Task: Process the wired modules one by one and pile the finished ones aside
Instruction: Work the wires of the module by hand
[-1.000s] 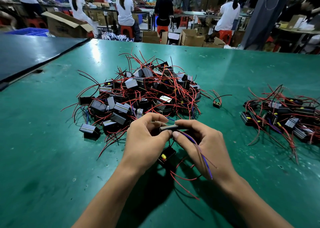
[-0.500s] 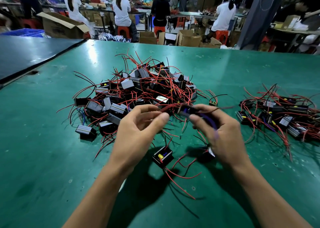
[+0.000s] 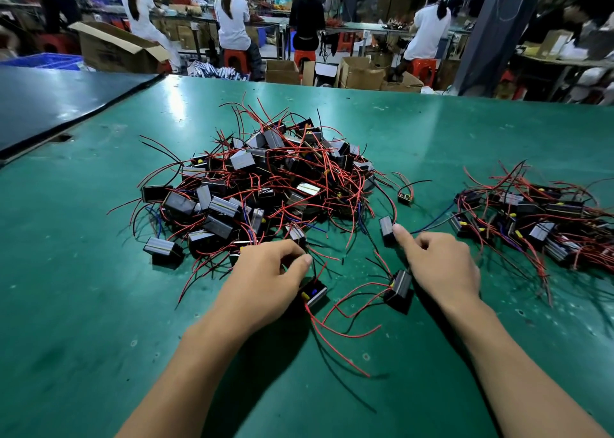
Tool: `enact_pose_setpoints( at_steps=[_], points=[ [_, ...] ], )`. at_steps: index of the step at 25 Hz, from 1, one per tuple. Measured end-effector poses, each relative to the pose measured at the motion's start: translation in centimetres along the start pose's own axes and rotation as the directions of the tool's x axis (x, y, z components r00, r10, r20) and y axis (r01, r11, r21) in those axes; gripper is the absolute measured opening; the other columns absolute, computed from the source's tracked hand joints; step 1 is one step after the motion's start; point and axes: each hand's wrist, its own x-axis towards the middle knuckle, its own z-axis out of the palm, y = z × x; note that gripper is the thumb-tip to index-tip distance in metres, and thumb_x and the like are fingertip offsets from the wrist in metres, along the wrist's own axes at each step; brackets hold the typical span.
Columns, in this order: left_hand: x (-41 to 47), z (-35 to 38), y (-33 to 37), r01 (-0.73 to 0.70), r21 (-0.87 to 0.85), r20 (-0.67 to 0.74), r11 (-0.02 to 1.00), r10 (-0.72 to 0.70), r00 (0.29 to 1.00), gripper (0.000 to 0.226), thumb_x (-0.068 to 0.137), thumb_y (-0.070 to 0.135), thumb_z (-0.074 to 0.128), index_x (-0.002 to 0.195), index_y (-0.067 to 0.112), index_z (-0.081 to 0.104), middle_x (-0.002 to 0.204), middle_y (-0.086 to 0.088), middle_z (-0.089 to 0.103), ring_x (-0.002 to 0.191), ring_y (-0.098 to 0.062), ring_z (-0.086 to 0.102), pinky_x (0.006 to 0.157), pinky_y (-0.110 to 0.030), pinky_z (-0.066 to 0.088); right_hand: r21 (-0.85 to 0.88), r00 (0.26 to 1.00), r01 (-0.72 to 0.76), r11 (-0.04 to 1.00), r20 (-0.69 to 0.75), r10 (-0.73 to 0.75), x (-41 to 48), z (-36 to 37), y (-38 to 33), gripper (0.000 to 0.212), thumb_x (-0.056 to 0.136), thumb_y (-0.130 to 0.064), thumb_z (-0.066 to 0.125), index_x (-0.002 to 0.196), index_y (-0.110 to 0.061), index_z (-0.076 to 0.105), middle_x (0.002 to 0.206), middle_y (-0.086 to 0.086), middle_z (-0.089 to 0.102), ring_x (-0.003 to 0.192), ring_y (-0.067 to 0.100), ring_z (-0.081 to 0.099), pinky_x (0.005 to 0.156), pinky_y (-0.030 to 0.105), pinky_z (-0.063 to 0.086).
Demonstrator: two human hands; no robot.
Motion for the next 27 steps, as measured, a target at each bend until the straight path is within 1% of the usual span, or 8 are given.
enact_pose_setpoints(
  at_steps=[4, 8, 11, 14, 17, 19, 23, 27],
  points=[
    [0.3, -0.4, 0.3, -0.056, -0.008, -0.11, 0.998, 0.055, 0.992, 0.011, 0.087, 0.013, 0.067, 0.085, 0.019, 0.076, 0.069, 0.022, 0.062, 0.071, 0.004, 0.059, 0.061, -0.004, 0.039, 0.262, 0.986, 0.062, 0.963, 0.136, -0.1, -0.3, -0.9, -0.2, 0.048, 0.092, -0.058, 0.058, 0.07, -0.018, 0.072, 0.056, -0.011, 0.069, 0.071, 0.015, 0.069, 0.067, 0.028, 0.05],
    [0.5, -1.5, 0.5, 0.031, -0.103, -0.3, 0.994, -0.061, 0.952, 0.014, 0.079, 0.008, 0.067, 0.073, 0.02, 0.071, 0.058, 0.007, 0.065, 0.056, -0.01, 0.059, 0.052, -0.015, 0.046, 0.234, 0.905, 0.131, 0.963, 0.369, -0.213, -1.1, -1.2, -1.1, 0.038, 0.075, -0.065, 0.074, 0.082, -0.027, 0.073, 0.068, -0.011, 0.071, 0.063, 0.001, 0.062, 0.061, 0.022, 0.044],
    [0.7, -1.9, 0.0, 0.155, 0.014, -0.087, 0.988, -0.154, 0.984, 0.014, 0.076, 0.011, 0.064, 0.067, 0.021, 0.069, 0.049, 0.003, 0.06, 0.043, -0.009, 0.054, 0.045, -0.019, 0.046, 0.338, 0.789, 0.117, 0.934, 0.539, -0.294, -1.3, -1.0, -1.2, 0.033, 0.077, -0.028, 0.086, 0.104, -0.023, 0.068, 0.071, -0.007, 0.071, 0.061, 0.004, 0.063, 0.069, 0.025, 0.048],
    [0.2, -1.6, 0.1, 0.065, 0.063, 0.031, 0.996, -0.067, 0.997, 0.009, 0.077, 0.018, 0.072, 0.069, 0.02, 0.07, 0.054, 0.008, 0.063, 0.053, 0.001, 0.058, 0.05, -0.008, 0.039, 0.478, 0.76, 0.076, 0.875, 0.54, -0.361, -1.2, -1.3, -1.3, 0.032, 0.079, -0.005, 0.081, 0.105, -0.02, 0.067, 0.081, 0.001, 0.075, 0.069, 0.015, 0.067, 0.077, 0.037, 0.053],
    [-0.2, -0.7, 0.5, -0.059, 0.086, 0.096, 0.995, 0.05, 0.994, 0.019, 0.079, 0.04, 0.076, 0.08, 0.022, 0.073, 0.068, 0.011, 0.068, 0.061, 0.002, 0.059, 0.062, -0.017, 0.048, 0.591, 0.757, 0.057, 0.805, 0.5, -0.42, -1.6, -1.1, -1.5, 0.029, 0.079, -0.005, 0.082, 0.1, -0.017, 0.065, 0.081, 0.0, 0.076, 0.069, 0.011, 0.068, 0.07, 0.025, 0.054],
    [-0.3, -0.1, 0.6, -0.088, 0.079, 0.106, 0.993, 0.079, 0.991, 0.023, 0.078, 0.045, 0.077, 0.086, 0.023, 0.073, 0.074, 0.011, 0.069, 0.066, -0.001, 0.06, 0.069, -0.025, 0.052, 0.668, 0.761, 0.02, 0.744, 0.473, -0.445, -2.0, -0.4, -1.7, 0.028, 0.078, -0.006, 0.082, 0.098, -0.012, 0.063, 0.081, 0.001, 0.076, 0.07, 0.009, 0.067, 0.067, 0.018, 0.052],
    [-0.7, 0.7, 1.0, -0.102, 0.054, 0.123, 0.993, 0.094, 0.988, 0.024, 0.074, 0.039, 0.08, 0.092, 0.027, 0.07, 0.082, 0.013, 0.07, 0.079, -0.008, 0.065, 0.077, -0.031, 0.054, 0.757, 0.733, -0.086, 0.647, 0.488, -0.474, -2.5, 0.6, -1.9, 0.034, 0.073, -0.019, 0.082, 0.098, -0.01, 0.061, 0.093, 0.012, 0.077, 0.082, 0.018, 0.072, 0.07, 0.023, 0.056],
    [-0.7, 0.3, 1.2, -0.054, -0.014, 0.201, 0.998, 0.055, 0.978, 0.039, 0.066, 0.037, 0.086, 0.089, 0.028, 0.055, 0.077, 0.01, 0.067, 0.075, -0.008, 0.064, 0.071, -0.033, 0.053, 0.784, 0.69, -0.142, 0.605, 0.516, -0.507, -2.4, 0.6, -1.5, 0.032, 0.077, -0.023, 0.082, 0.096, -0.015, 0.059, 0.105, 0.014, 0.076, 0.089, 0.019, 0.072, 0.069, 0.026, 0.058]
  ],
)
